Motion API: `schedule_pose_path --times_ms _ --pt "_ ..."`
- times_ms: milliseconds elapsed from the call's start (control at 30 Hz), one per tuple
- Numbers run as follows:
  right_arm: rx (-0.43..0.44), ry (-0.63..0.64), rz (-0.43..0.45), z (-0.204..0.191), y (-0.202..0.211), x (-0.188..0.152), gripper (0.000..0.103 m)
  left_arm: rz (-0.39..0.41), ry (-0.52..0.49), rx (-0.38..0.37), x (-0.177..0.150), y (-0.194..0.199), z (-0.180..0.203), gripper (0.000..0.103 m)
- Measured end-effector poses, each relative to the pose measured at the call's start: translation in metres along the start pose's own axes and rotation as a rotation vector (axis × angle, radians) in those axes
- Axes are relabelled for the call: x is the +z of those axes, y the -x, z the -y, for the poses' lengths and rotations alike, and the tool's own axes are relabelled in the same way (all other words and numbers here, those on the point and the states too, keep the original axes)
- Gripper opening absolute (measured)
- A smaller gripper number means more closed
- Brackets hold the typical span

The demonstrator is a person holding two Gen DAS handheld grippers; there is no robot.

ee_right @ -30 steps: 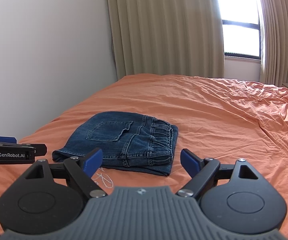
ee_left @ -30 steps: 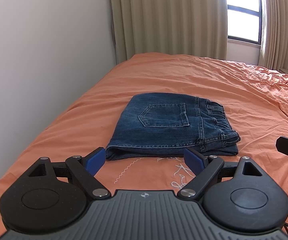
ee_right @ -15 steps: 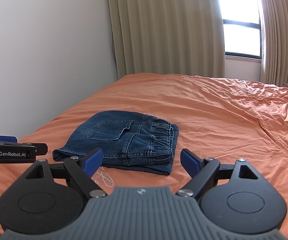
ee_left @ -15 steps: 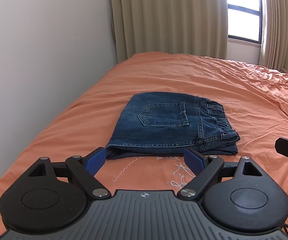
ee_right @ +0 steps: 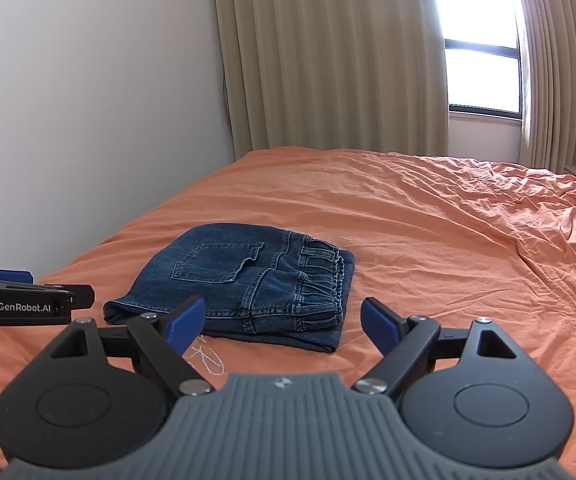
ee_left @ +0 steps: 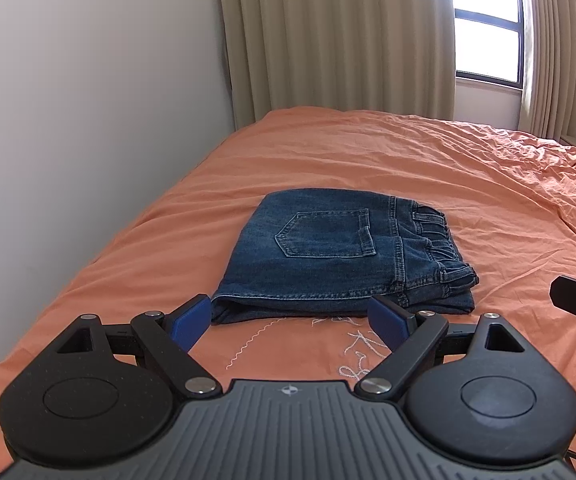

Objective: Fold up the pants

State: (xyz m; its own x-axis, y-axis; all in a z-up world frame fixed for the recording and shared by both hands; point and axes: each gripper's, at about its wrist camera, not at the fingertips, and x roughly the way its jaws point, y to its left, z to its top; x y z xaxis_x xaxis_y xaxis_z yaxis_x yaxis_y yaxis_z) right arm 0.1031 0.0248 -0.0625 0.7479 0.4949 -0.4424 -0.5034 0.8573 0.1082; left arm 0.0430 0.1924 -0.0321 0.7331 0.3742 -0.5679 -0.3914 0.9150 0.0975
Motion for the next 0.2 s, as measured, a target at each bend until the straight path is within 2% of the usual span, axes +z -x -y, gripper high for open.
schedule_pose_path --times_ms 200 --pt "-0.002 -0.005 0.000 0.0013 0.0005 0.0010 0.081 0.000 0.010 -0.009 0.0022 0.0019 0.0006 0.103"
